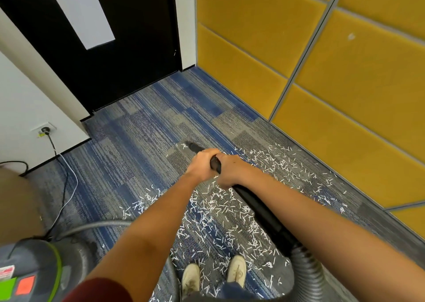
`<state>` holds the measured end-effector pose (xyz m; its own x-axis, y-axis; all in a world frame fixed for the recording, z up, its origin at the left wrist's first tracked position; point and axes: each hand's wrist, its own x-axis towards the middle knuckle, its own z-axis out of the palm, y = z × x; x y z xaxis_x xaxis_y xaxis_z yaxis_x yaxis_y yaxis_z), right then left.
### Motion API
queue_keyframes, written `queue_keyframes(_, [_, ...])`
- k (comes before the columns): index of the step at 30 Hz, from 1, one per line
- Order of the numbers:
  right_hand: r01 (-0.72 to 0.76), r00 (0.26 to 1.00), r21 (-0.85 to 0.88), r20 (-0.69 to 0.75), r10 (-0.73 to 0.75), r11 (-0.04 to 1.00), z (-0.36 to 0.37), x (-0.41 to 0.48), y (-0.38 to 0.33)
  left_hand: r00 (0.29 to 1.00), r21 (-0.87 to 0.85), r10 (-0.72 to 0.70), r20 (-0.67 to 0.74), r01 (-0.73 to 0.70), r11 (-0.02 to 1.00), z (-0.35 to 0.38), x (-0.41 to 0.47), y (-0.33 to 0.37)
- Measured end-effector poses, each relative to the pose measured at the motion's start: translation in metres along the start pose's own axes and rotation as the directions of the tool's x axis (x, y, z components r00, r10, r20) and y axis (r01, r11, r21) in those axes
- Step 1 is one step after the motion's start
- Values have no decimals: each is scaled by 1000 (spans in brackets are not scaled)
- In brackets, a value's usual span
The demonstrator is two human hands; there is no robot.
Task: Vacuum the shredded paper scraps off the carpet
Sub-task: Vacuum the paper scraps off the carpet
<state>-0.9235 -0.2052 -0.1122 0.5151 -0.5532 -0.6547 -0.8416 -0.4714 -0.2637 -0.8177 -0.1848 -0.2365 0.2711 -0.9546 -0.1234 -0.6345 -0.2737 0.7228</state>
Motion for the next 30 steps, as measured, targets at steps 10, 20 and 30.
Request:
queue_keyframes(10, [-2,1000,-59,-9,1,998,7,-2,13,999,-42,43,-9,-43,998,22,0,5])
queue_keyframes(20, [35,999,-56,10,-35,998,18,-15,0,998,-2,63,-19,-63,998,17,-20,-10])
queue_keyframes(30, [89,996,-87,18,-88,992,31,-14,-22,997,-8,33,-63,-34,999,3,-38,-33])
